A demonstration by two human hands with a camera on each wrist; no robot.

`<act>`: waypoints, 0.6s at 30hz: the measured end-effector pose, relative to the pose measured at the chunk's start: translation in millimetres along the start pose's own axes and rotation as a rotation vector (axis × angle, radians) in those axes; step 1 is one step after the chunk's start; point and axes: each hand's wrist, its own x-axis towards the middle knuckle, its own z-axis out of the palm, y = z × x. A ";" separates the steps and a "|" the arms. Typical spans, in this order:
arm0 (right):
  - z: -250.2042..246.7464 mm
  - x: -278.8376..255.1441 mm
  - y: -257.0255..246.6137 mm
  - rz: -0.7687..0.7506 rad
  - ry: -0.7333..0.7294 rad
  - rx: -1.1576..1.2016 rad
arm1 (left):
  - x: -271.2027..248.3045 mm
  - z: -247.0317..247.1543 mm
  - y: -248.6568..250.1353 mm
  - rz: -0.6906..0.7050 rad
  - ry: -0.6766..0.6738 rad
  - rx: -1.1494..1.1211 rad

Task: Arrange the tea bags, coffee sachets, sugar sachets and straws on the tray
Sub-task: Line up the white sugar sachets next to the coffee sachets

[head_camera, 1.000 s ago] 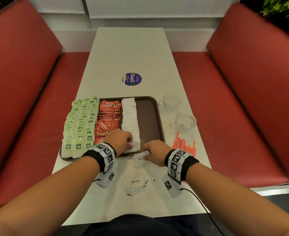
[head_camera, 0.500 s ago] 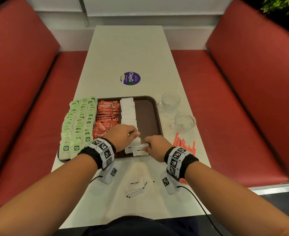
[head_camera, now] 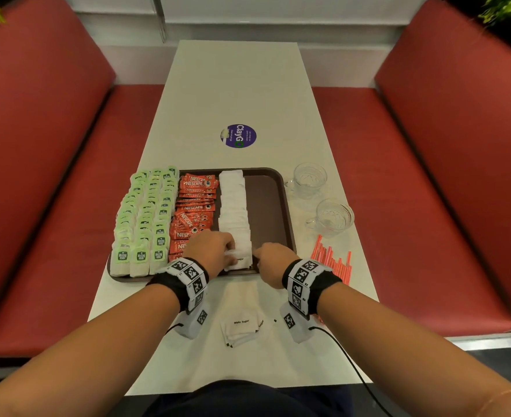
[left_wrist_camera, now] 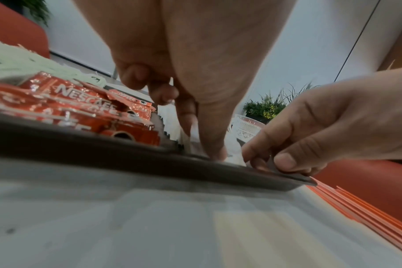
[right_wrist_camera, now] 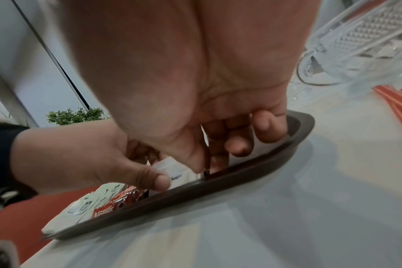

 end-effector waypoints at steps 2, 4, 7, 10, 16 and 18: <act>1.4 1.7 -2.1 0.000 0.004 -0.009 | 0.4 1.2 0.8 -0.042 0.042 0.008; 0.8 1.7 -3.0 -0.007 0.008 -0.003 | 1.8 1.9 1.4 -0.057 0.048 0.026; 0.3 0.0 -2.1 -0.011 0.005 0.016 | 1.3 -0.7 2.2 -0.052 0.046 0.036; 3.2 -6.0 -1.5 -0.008 0.058 0.056 | -5.2 -3.5 2.9 -0.010 0.072 0.031; 10.6 -30.6 0.1 -0.134 0.221 0.213 | -40.5 -4.4 8.9 0.260 -0.108 -0.055; 11.4 -40.0 0.7 -0.204 0.131 0.201 | -54.0 4.4 6.6 0.339 -0.237 0.012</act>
